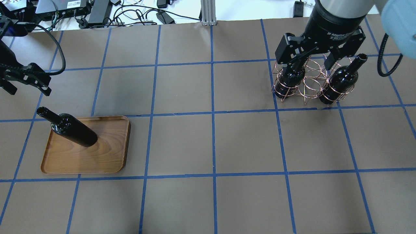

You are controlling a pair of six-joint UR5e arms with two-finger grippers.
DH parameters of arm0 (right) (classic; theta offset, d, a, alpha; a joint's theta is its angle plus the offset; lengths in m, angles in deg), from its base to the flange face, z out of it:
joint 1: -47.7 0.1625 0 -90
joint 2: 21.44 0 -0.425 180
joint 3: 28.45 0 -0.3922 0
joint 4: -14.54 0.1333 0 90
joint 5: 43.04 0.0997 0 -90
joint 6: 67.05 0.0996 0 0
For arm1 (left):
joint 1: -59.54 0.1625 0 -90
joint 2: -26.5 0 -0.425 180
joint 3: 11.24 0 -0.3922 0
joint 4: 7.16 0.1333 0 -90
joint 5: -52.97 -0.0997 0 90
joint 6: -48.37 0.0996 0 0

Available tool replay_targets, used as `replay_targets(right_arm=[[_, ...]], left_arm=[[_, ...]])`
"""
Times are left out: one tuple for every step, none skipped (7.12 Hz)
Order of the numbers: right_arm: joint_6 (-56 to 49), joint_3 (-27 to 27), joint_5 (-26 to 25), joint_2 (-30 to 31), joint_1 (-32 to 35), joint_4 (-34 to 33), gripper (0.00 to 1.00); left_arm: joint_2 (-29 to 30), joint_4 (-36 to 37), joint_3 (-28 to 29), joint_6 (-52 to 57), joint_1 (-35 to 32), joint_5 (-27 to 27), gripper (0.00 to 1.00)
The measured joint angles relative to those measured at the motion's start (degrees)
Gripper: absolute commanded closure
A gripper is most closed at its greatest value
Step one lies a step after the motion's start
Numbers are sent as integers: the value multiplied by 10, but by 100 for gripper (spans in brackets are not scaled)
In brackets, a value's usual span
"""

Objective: Take wine from basket and place on tray
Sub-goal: 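Open the left gripper and raise it away from the tray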

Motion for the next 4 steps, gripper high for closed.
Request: replay_targets(right_arm=[[-4, 0, 1, 0, 0, 0, 0], [-7, 0, 0, 0, 0, 0, 0], [-6, 0, -1, 0, 0, 1, 0], [-4, 0, -2, 0, 0, 1, 0]], left_arm=[[-12, -2, 9, -14, -25, 4, 0], [-22, -2, 15, -37, -60, 6, 0], [-29, -2, 20, -87, -103, 7, 0], [-33, -1, 22, -136, -145, 10, 0]])
